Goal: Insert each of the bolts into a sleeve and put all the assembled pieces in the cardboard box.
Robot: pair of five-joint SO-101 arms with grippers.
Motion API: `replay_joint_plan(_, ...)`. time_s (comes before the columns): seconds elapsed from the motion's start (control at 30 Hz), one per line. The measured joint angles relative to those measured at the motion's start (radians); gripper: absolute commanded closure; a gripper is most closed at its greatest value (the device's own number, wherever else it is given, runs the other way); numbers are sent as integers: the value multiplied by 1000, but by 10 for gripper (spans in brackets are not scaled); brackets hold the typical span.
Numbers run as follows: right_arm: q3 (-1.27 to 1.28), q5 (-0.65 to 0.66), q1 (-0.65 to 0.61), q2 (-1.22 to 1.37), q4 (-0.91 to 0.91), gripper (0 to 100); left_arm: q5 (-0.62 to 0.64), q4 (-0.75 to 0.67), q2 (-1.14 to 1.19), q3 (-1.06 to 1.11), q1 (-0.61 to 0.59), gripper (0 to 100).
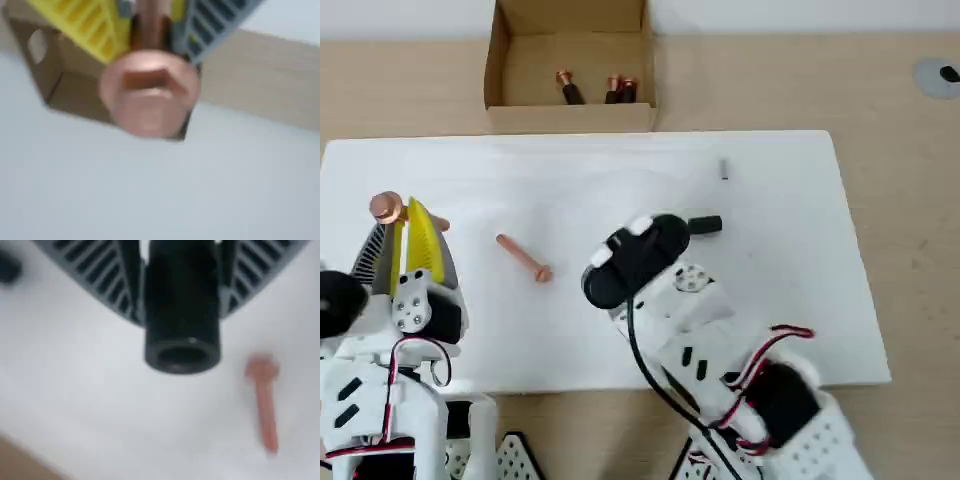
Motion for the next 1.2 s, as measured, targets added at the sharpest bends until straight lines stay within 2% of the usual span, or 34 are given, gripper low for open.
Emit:
replay_joint_plan(0.23, 385, -6, -32, -178, -523, 988, 68, -72, 8, 0, 26, 994)
replay_joint_plan(0.43, 572, -6, -189, -256, -775, 988, 68, -141, 120, 0, 143, 994)
replay_joint_plan(0.57, 629, -6, -239, -269, -845, 988, 68, -178, 212, -2, 218, 994)
replay_joint_plan(0.77, 632, -6, -245, -273, -881, 988, 68, -176, 310, -72, 319, 994)
replay_joint_plan(0.97, 635, -6, -244, -273, -896, 988, 68, -46, 331, -173, 410, 994)
replay_joint_plan(1.2, 635, -6, -195, -273, -905, 988, 68, 101, 327, -285, 417, 990)
